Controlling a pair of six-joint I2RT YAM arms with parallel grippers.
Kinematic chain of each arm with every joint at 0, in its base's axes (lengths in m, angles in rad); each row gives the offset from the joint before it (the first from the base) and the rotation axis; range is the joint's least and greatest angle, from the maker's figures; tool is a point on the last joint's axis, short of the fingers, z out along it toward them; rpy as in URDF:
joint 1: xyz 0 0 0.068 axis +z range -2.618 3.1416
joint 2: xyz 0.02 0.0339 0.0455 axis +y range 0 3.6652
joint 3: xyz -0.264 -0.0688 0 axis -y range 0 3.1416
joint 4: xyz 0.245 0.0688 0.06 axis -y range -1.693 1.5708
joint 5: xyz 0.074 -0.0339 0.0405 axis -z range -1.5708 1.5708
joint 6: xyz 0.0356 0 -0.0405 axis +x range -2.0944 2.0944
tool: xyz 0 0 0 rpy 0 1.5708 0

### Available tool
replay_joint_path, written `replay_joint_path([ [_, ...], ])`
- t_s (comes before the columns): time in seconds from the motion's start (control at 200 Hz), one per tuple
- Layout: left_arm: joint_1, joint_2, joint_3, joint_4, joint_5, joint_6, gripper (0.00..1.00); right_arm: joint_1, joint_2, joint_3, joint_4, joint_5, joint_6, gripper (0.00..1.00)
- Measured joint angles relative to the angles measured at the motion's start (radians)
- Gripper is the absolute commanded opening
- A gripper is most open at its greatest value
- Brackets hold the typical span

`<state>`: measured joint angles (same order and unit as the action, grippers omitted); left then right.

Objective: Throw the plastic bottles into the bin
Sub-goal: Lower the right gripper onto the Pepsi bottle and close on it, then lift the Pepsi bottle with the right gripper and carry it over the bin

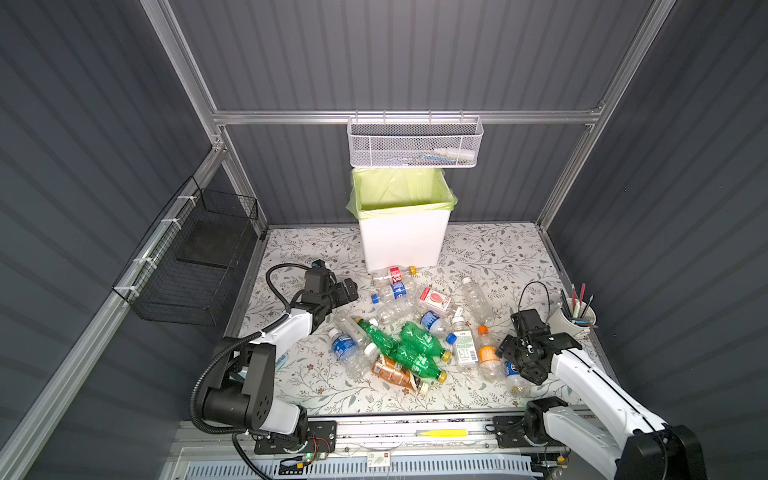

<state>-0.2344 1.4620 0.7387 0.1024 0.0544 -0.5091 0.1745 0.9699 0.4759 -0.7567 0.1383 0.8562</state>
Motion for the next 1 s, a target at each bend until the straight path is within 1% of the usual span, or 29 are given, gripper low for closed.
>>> replay_joint_path([
  [0.1, 0.000, -0.005, -0.001, 0.000, 0.000, -0.001, 1.00, 0.009, 0.011, -0.005, 0.000, 0.001, 0.010, 0.70],
  [0.245, 0.000, -0.005, -0.002, 0.001, 0.000, -0.002, 1.00, 0.010, 0.014, -0.005, 0.002, 0.014, 0.013, 0.62],
  [0.41, 0.000, -0.005, -0.004, -0.002, 0.000, -0.008, 1.00, 0.010, 0.003, 0.031, -0.009, 0.068, -0.006, 0.52],
  [0.59, 0.000, -0.005, -0.004, -0.005, -0.002, -0.016, 1.00, 0.008, 0.009, 0.142, -0.016, 0.135, -0.066, 0.50],
  [0.69, 0.000, -0.005, -0.004, -0.011, -0.006, -0.023, 1.00, -0.002, 0.023, 0.248, -0.029, 0.177, -0.126, 0.51],
  [0.81, 0.000, -0.005, -0.004, -0.019, -0.013, -0.035, 1.00, -0.036, 0.034, 0.427, -0.006, 0.210, -0.227, 0.51],
  [0.895, 0.000, -0.005, -0.003, -0.029, -0.018, -0.044, 1.00, -0.063, 0.075, 0.599, 0.026, 0.209, -0.311, 0.52],
  [1.001, 0.000, -0.005, 0.002, -0.042, -0.028, -0.055, 1.00, -0.086, 0.178, 0.867, 0.095, 0.193, -0.407, 0.52],
])
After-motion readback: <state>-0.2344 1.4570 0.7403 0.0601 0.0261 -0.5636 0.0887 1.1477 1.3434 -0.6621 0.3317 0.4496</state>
